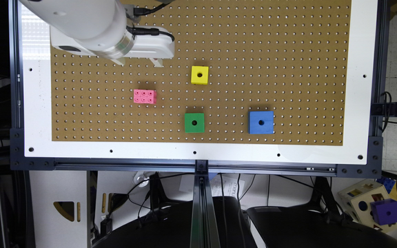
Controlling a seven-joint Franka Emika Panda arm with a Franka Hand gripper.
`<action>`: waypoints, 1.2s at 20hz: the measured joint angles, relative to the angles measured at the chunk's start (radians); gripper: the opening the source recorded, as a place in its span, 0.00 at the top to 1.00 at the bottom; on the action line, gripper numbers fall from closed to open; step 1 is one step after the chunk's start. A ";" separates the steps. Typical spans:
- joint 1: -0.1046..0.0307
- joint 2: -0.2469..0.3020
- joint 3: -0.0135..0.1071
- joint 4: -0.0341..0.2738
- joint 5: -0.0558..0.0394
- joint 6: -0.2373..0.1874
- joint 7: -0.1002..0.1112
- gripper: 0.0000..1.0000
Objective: Pick up pink block.
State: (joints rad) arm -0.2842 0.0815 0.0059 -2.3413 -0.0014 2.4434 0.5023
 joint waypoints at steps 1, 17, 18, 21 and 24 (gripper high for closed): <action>0.000 0.000 0.000 0.000 0.0000 0.000 0.000 0.00; -0.009 0.163 -0.002 0.136 0.0000 0.035 0.000 0.00; -0.009 0.177 -0.002 0.136 0.0000 0.049 0.000 0.00; -0.009 0.195 -0.002 0.140 0.0000 0.064 0.000 0.00; -0.009 0.196 -0.001 0.150 0.0000 0.064 0.000 0.00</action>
State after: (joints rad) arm -0.2934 0.2773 0.0051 -2.1913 -0.0014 2.5070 0.5023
